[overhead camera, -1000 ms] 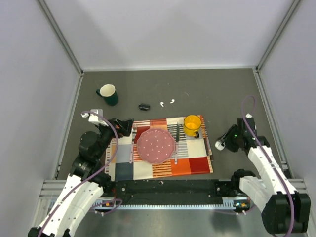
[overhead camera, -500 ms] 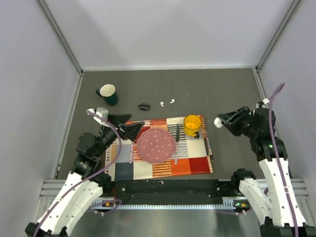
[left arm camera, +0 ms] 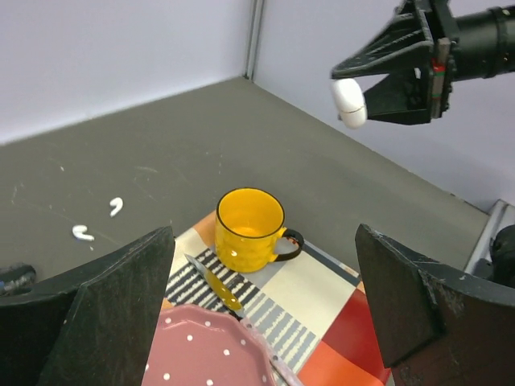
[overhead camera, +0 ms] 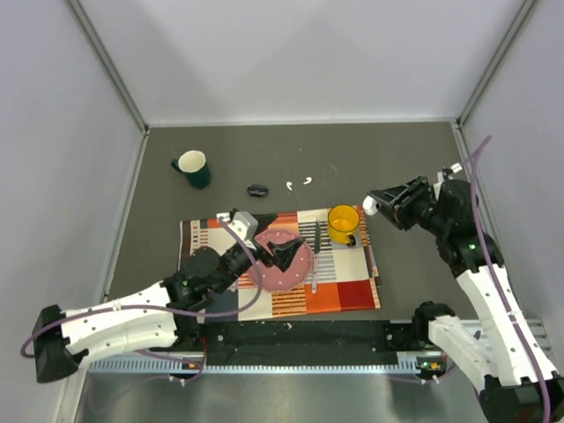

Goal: Insert the wireless bluetooth earbuds into the charging case
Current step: Pick up the charging case at the center of the board.

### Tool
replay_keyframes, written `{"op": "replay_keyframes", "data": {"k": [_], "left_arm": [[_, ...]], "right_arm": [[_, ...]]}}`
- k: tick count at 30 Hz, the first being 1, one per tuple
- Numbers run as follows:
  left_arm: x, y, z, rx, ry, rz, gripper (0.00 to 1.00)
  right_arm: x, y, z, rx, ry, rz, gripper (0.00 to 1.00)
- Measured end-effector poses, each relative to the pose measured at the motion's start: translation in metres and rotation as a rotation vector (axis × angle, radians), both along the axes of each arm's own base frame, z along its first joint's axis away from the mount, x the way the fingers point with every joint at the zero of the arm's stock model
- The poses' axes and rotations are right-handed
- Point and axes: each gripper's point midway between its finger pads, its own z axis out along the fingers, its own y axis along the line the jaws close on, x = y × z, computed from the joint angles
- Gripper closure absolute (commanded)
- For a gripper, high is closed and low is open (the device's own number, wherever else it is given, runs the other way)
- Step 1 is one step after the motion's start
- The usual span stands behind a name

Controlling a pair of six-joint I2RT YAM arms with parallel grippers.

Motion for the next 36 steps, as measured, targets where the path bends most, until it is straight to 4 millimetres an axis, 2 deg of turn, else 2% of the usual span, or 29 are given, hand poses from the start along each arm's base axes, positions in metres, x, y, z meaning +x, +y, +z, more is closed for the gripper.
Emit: {"op": "replay_keyframes", "data": {"k": [6,15,22,28,36], "left_arm": [[-0.004,-0.020,0.015,0.001,-0.149,0.037,0.01],[0.001,-0.036,0.022,-0.056,-0.272,0.063,0.01],[0.000,-0.027,0.032,-0.091,-0.330,0.088,0.01],[-0.002,-0.021,0.041,-0.110,-0.353,0.099,0.01],[-0.004,-0.013,0.033,-0.112,-0.365,0.104,0.03]], "right_arm": [[0.004,0.035,0.003,0.048,0.004,0.077,1.00],[0.004,0.066,0.016,0.116,-0.031,0.096,1.00],[0.001,0.091,0.004,0.110,0.008,0.130,1.00],[-0.001,0.101,0.007,0.133,0.004,0.129,1.00],[-0.008,0.120,0.010,0.168,0.014,0.139,1.00]]}}
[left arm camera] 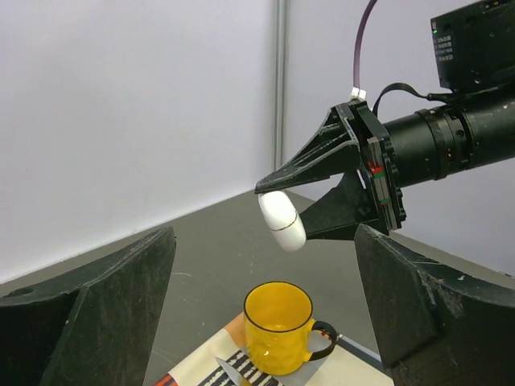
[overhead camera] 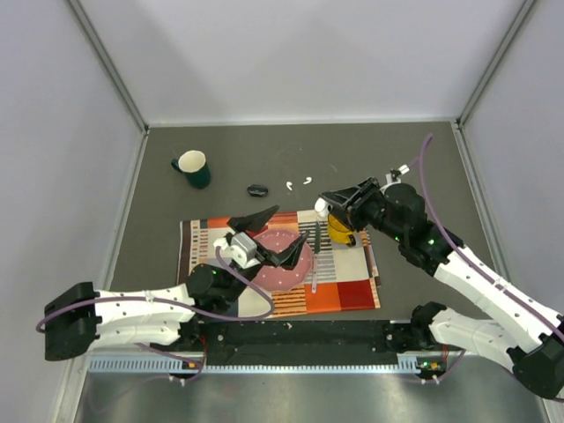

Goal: Insert the wireless bluetooth earbuds into the charging case
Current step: Pick up the charging case at the center of the board.

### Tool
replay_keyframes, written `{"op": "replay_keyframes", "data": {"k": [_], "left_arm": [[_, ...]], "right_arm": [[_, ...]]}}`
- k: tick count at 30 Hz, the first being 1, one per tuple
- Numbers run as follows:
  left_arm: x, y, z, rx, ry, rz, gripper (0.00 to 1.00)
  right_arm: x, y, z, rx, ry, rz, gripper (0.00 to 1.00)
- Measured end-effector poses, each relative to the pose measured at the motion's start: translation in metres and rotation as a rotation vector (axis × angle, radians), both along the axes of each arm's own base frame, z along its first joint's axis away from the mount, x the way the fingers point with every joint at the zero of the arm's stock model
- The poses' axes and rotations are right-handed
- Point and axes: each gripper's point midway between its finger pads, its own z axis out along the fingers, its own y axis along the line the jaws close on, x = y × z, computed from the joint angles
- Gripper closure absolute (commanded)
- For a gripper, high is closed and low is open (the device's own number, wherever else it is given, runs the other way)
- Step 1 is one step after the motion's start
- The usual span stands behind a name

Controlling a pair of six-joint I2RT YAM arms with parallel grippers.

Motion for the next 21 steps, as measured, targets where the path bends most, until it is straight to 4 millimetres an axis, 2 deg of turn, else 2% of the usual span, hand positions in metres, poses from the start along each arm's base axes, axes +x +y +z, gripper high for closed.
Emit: {"op": "replay_keyframes", "data": {"k": [6,12,21], "left_arm": [[0.000,0.006,0.004,-0.029,-0.005,0.010,0.02],[-0.003,0.013,-0.004,-0.033,-0.024,0.016,0.02],[-0.008,0.011,0.001,-0.037,-0.060,-0.009,0.02]], "right_arm": [[-0.004,0.007,0.002,0.021,0.008,-0.025,1.00],[-0.008,0.016,-0.004,0.051,0.041,-0.052,1.00],[-0.006,0.021,-0.006,0.065,0.048,-0.072,1.00]]}}
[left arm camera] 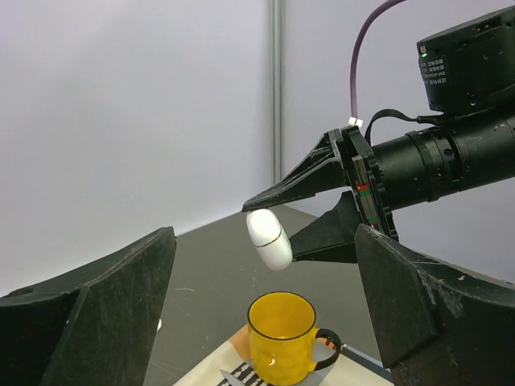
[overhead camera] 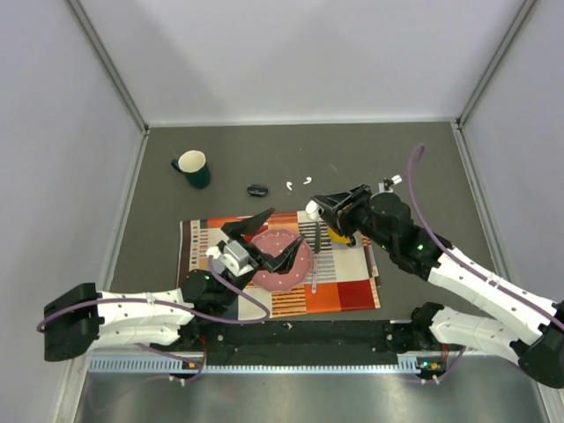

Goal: Insert the wireless bluetooth earbuds into the charging case
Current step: Pick up the charging case at the center of the board.

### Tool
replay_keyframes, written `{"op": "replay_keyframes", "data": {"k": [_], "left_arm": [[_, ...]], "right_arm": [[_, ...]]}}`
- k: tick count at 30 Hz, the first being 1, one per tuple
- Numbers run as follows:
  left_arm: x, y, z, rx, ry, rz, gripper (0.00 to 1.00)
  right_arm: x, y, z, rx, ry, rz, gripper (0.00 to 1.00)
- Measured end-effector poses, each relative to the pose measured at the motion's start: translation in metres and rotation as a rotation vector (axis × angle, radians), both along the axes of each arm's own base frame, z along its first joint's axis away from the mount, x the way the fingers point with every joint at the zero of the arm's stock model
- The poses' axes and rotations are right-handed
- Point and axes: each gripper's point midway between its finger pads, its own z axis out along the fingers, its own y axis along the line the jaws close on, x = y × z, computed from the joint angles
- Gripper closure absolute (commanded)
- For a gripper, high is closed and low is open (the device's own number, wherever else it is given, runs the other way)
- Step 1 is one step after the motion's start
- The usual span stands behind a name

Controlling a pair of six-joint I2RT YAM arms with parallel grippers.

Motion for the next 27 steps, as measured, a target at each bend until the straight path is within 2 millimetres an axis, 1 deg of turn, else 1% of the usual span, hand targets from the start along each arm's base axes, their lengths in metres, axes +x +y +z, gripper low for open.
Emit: {"op": "replay_keyframes", "data": {"k": [4,7,10,12,16,19,22,27], "left_arm": [[-0.001,0.000,0.002,0.002,-0.011,-0.004,0.02],[-0.005,-0.001,0.004,-0.001,-0.021,-0.024,0.02],[-0.009,0.001,0.010,-0.017,-0.027,-0.043,0.04],[-0.009,0.000,0.009,-0.016,-0.027,-0.049,0.05],[-0.008,-0.007,0.001,0.006,-0.018,-0.054,0.05],[-0.007,-0.013,-0.007,0.030,-0.008,-0.062,0.05],[-0.007,-0.014,-0.008,0.032,-0.009,-0.063,0.05],[-0.007,-0.014,-0.007,0.032,-0.013,-0.061,0.05]], "right_arm": [[0.002,-0.003,-0.001,-0.016,-0.008,-0.017,1.00],[0.004,-0.010,-0.001,-0.033,-0.020,-0.045,1.00],[0.004,-0.016,0.004,-0.030,-0.035,-0.069,1.00],[0.004,-0.018,0.007,-0.026,-0.041,-0.075,1.00],[0.004,-0.016,0.006,-0.023,-0.036,-0.068,1.00],[0.002,-0.010,0.002,-0.023,-0.021,-0.040,1.00],[0.000,-0.005,-0.002,-0.024,-0.003,-0.019,1.00],[-0.001,-0.003,0.000,-0.004,0.002,-0.012,1.00]]}}
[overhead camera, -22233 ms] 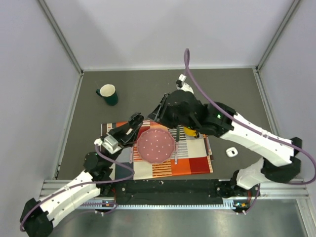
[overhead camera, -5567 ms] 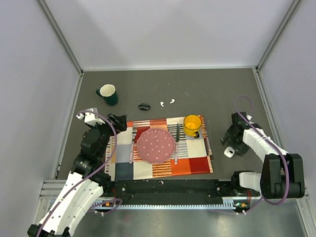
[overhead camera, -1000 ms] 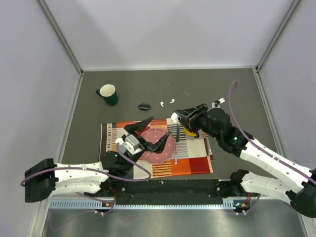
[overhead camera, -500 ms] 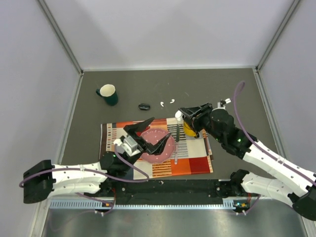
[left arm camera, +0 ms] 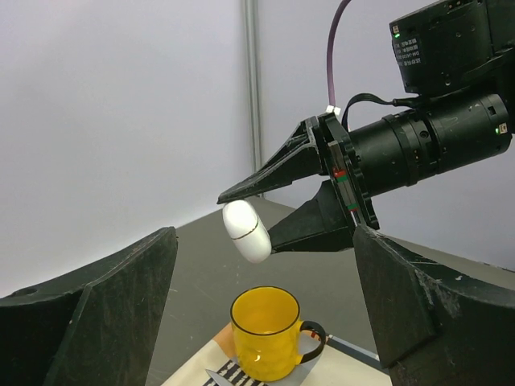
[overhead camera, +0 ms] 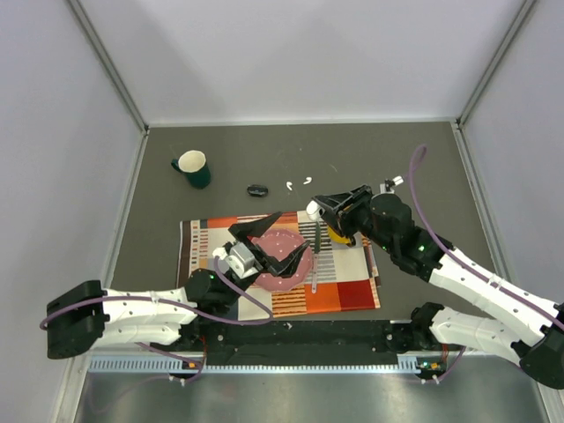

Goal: Insert the wireless bluetooth earbuds into the charging case
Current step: Pick up the charging case at the center of the board.

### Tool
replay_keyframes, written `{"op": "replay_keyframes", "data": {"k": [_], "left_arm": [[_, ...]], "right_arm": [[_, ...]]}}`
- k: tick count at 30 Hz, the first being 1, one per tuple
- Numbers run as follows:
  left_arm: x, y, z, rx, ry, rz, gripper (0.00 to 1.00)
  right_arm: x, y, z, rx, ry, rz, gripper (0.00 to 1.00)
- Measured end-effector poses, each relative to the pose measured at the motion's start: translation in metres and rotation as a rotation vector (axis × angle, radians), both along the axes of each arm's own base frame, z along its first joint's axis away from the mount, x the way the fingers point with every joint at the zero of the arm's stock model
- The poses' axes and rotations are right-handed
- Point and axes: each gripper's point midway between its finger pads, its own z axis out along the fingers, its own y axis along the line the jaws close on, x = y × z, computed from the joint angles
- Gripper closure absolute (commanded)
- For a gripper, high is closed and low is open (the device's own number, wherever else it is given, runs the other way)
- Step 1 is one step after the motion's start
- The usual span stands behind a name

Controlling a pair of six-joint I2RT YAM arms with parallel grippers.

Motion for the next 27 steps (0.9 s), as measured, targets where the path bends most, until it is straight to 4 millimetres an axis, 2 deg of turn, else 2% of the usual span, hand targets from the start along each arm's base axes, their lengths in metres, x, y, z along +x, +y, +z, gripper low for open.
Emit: {"op": "replay_keyframes", "data": {"k": [5,10,17,20,27], "left_arm": [[0.000,-0.005,-0.005,0.017,0.001,-0.007,0.05],[0.005,-0.020,-0.021,0.067,0.023,-0.015,0.12],[0.019,-0.044,-0.066,0.182,0.105,0.010,0.15],[0.022,-0.049,-0.065,0.184,0.111,0.016,0.15],[0.022,-0.049,-0.045,0.137,0.095,0.018,0.15]], "right_arm": [[0.000,0.002,0.005,0.022,-0.004,0.003,1.00],[-0.002,0.007,0.013,0.064,-0.013,0.025,1.00],[-0.020,0.011,0.018,0.099,-0.042,0.065,1.00],[-0.021,0.011,0.022,0.112,-0.054,0.068,1.00],[-0.021,0.012,0.020,0.120,-0.053,0.066,1.00]]}}
